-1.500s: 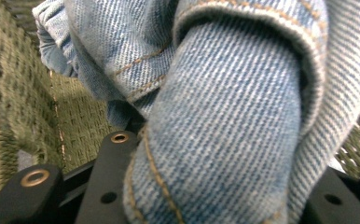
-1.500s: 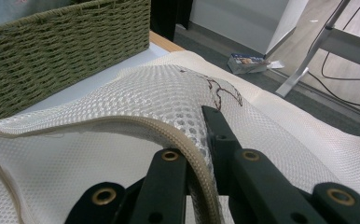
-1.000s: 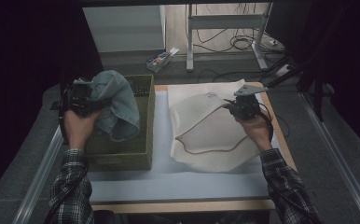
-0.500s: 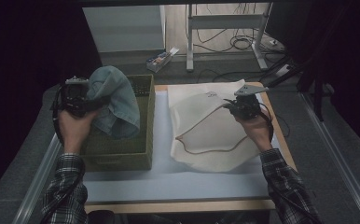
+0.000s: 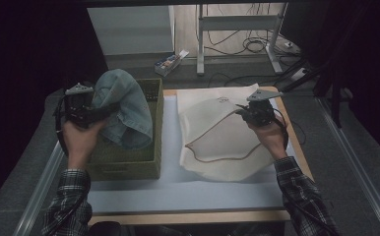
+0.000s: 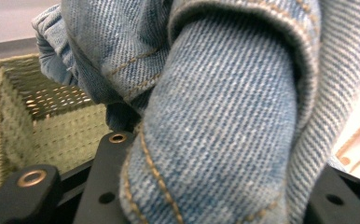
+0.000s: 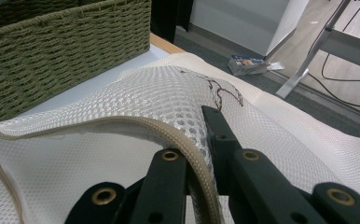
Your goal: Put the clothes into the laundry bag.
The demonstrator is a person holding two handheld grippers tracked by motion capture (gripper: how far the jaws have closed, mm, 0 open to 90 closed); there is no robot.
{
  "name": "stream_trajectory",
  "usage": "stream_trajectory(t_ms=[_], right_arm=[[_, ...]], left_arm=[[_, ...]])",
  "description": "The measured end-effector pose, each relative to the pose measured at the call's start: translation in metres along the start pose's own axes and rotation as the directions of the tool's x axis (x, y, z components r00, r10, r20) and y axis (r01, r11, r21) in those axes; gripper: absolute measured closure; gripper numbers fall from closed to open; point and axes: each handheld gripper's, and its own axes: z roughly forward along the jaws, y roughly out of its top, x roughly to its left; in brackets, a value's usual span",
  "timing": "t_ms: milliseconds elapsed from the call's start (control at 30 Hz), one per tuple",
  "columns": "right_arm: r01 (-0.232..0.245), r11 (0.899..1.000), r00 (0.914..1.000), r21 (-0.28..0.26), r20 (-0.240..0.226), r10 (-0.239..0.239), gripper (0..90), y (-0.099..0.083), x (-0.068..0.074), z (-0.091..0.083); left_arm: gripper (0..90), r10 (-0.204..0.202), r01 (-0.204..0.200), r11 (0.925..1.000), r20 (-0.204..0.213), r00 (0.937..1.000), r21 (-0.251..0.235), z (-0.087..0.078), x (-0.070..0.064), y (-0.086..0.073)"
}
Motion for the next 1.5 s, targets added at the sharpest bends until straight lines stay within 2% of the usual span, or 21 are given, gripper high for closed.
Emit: stream_trajectory(t_ms=[267,433,633,800,1033,1133,1367,1500], right_arm=[[0.001,1.000,1.0000,0.001,0.001,-0.001,85.4,0.000,0.000,0.000],[0.002,1.000,1.0000,0.001,0.001,-0.002,85.4,0.000,0.000,0.000],[0.002,1.000,1.0000,0.000,0.002,-0.002,85.4,0.000,0.000,0.000],[0.004,1.000,1.0000,0.001,0.002,-0.004,85.4,0.000,0.000,0.000],[0.003,1.000,1.0000,0.002,0.002,-0.003,85.4,0.000,0.000,0.000],[0.003,1.000,1.0000,0.002,0.003,-0.003,85.4,0.000,0.000,0.000],[0.003,1.000,1.0000,0.001,0.003,-0.003,85.4,0.000,0.000,0.000],[0.003,1.000,1.0000,0.001,0.003,-0.003,85.4,0.000,0.000,0.000]], left_arm=[[58.5,0.022,-0.020,0.9961,0.025,0.9995,-0.086,-0.004,-0.010,-0.008],[58.4,0.045,-0.040,0.9904,0.037,0.9983,-0.132,-0.006,-0.017,-0.012],[58.3,0.050,-0.038,0.9830,0.065,0.9966,-0.180,-0.009,-0.024,-0.015],[58.2,0.064,-0.047,0.9753,0.071,0.9954,-0.216,-0.013,-0.031,-0.015],[58.1,0.072,-0.050,0.9671,0.080,0.9942,-0.249,-0.023,-0.040,-0.009],[58.1,0.073,-0.050,0.9660,0.080,0.9942,-0.254,-0.026,-0.046,-0.007],[57.8,0.093,-0.065,0.9629,0.097,0.9910,-0.262,-0.026,-0.059,-0.007],[57.7,0.107,-0.072,0.9573,0.110,0.9882,-0.280,-0.026,-0.067,-0.007]])
